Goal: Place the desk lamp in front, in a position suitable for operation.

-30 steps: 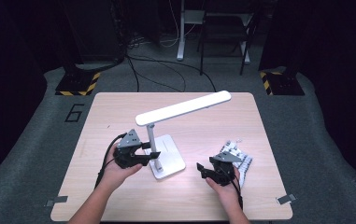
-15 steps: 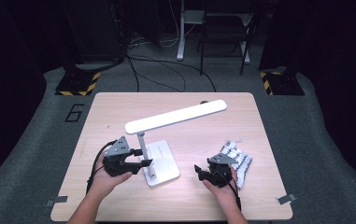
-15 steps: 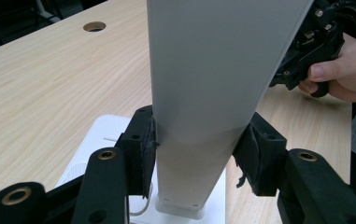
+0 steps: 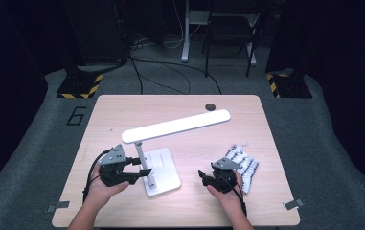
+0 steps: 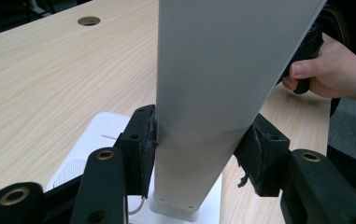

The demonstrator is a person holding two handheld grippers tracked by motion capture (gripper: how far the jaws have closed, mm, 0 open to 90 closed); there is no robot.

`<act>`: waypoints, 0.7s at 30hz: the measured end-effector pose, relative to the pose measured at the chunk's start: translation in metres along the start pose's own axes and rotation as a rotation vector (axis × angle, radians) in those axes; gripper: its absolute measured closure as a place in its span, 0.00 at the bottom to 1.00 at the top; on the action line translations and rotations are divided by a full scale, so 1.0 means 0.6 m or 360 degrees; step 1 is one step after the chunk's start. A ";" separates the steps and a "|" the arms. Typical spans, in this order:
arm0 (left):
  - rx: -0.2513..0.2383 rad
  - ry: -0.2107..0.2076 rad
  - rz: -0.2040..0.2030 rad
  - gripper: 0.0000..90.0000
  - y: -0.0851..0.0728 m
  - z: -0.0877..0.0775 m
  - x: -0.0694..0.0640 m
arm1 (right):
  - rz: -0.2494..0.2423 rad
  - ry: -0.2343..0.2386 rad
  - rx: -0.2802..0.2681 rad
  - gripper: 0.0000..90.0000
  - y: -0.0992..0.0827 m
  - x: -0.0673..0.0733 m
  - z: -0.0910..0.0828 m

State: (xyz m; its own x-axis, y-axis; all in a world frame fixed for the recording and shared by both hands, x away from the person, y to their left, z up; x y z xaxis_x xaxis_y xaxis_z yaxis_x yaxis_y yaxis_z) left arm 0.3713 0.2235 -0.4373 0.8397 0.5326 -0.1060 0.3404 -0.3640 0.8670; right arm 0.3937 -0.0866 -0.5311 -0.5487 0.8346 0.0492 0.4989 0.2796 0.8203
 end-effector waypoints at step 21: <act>-0.0068 0.0019 -0.0107 0.50 0.014 -0.001 -0.006 | 0.0067 -0.0032 -0.0049 0.43 0.005 -0.024 -0.015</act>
State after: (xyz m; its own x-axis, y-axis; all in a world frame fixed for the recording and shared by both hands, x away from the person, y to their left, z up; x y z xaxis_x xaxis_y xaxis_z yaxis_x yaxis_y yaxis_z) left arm 0.3712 0.2190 -0.4296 0.8102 0.5641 -0.1590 0.3774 -0.2945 0.8780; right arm 0.3972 -0.1022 -0.5239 -0.5136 0.8549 0.0729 0.5004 0.2294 0.8348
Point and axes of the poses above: each handheld gripper's, and its own axes: z roughly forward along the jaws, y roughly out of its top, x roughly to its left, the point moved 4 cm from there along z, roughly forward along the jaws, and after that the axes turned 2 degrees about -z, right-handed, at the moved point
